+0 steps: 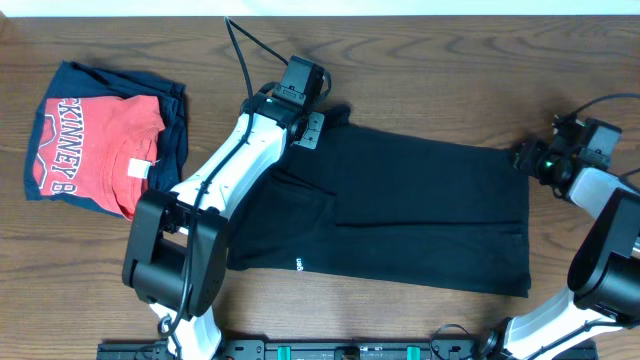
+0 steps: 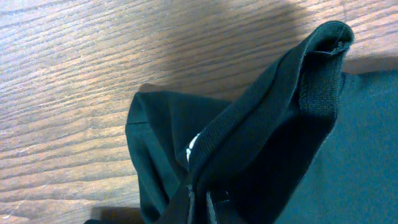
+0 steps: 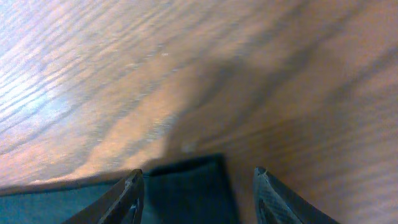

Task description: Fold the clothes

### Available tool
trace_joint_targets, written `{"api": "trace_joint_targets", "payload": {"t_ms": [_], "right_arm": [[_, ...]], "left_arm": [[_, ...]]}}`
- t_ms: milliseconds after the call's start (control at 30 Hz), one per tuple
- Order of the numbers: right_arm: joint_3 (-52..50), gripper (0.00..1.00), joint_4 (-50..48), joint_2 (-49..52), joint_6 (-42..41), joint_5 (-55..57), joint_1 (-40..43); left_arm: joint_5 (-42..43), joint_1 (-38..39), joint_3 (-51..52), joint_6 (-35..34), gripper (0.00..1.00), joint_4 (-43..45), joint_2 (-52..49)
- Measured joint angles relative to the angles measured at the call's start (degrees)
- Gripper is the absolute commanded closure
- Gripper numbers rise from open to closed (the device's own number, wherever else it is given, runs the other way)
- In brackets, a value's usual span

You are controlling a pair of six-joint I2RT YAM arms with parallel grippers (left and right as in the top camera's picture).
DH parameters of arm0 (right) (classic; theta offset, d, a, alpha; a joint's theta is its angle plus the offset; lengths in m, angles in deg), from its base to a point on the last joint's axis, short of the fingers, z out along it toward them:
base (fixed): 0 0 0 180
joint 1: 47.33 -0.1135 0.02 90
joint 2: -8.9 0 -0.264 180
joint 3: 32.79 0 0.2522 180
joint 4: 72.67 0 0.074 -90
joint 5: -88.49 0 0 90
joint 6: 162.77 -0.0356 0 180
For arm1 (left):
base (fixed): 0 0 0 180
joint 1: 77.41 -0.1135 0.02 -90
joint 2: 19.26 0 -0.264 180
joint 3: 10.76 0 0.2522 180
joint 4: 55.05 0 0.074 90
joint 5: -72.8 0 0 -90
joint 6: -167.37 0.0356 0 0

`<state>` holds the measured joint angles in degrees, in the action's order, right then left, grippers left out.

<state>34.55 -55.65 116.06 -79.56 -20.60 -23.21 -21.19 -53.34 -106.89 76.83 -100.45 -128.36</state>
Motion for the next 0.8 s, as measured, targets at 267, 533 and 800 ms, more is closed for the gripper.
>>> {"api": "trace_joint_targets", "payload": {"t_ms": [267,533,800], "right_arm": [[0.4,0.72,0.0,0.6,0.6,1.0,-1.6],[0.6,0.99,2.1,0.8,-0.8,-0.2,-1.1],[0.6,0.99,9.6,-3.5,-1.6,-4.0,1.0]], "left_arm": [[0.8,0.0,0.0,-0.9,0.93,0.0,2.9],[1.0,0.0,0.0,-1.0,0.93,-0.5,3.3],[1.0,0.0,0.0,-1.0,0.93,-3.7,3.3]]}}
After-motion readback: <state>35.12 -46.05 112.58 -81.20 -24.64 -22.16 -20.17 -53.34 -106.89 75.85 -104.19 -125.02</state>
